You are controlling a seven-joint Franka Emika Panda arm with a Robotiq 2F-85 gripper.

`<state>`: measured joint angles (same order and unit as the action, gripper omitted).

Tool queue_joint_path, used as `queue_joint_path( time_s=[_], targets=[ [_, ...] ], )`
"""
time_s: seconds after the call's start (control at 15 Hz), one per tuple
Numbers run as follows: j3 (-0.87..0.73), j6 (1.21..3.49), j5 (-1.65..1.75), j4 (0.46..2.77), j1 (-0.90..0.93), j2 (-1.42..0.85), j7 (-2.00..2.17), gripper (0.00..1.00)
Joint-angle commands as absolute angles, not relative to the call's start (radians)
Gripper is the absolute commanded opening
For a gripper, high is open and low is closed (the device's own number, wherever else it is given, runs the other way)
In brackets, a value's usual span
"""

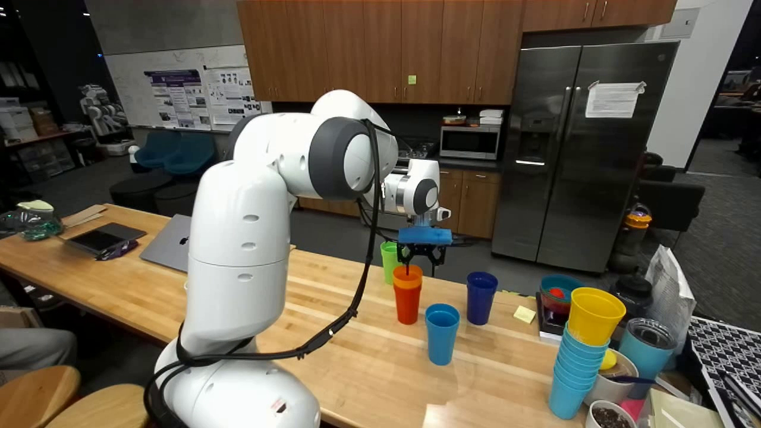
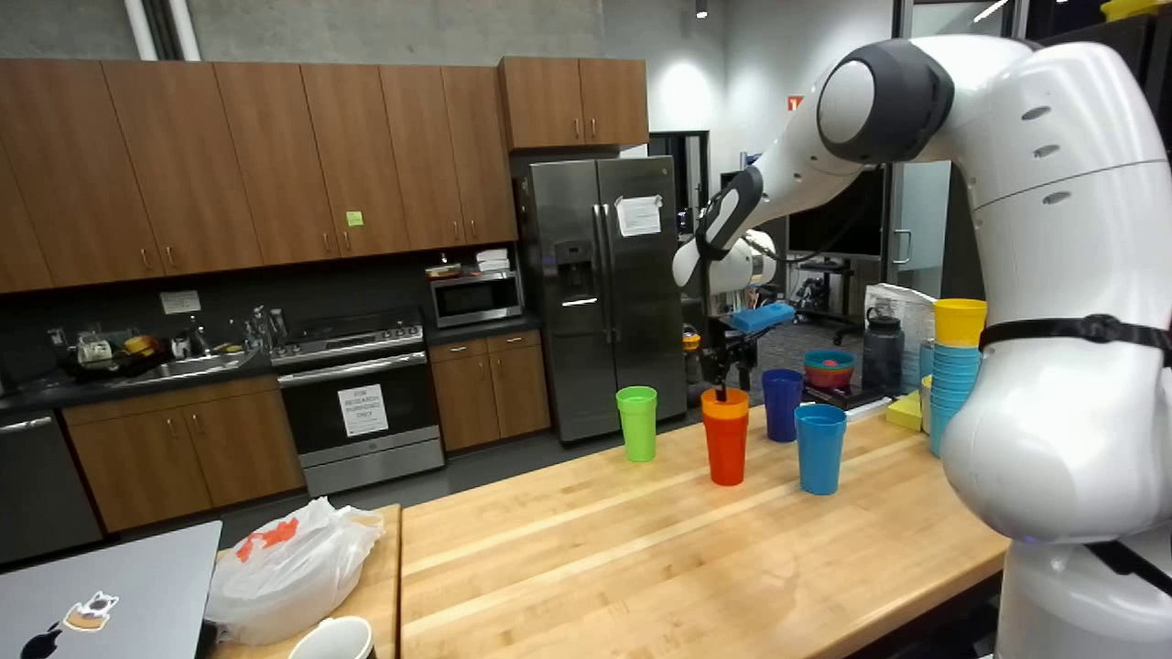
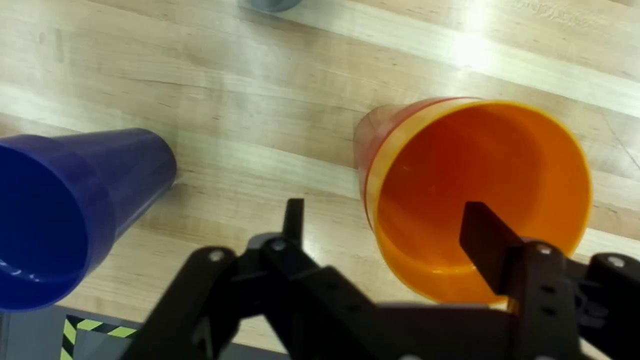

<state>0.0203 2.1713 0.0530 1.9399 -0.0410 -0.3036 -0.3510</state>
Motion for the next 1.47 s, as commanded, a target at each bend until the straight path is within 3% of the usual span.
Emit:
queue_joint_path(
  time_s=[0.0,0.4,1.4],
  targets=[
    [0.022,2.154,0.057,1.929,-0.045,-0.299,-0.359,0.45],
    [0.020,2.157,0.059,1.939,-0.047,-0.278,-0.360,0.00],
    [0.011,2.172,0.070,1.989,-0.048,-0.159,-0.356,0.01]
  ],
)
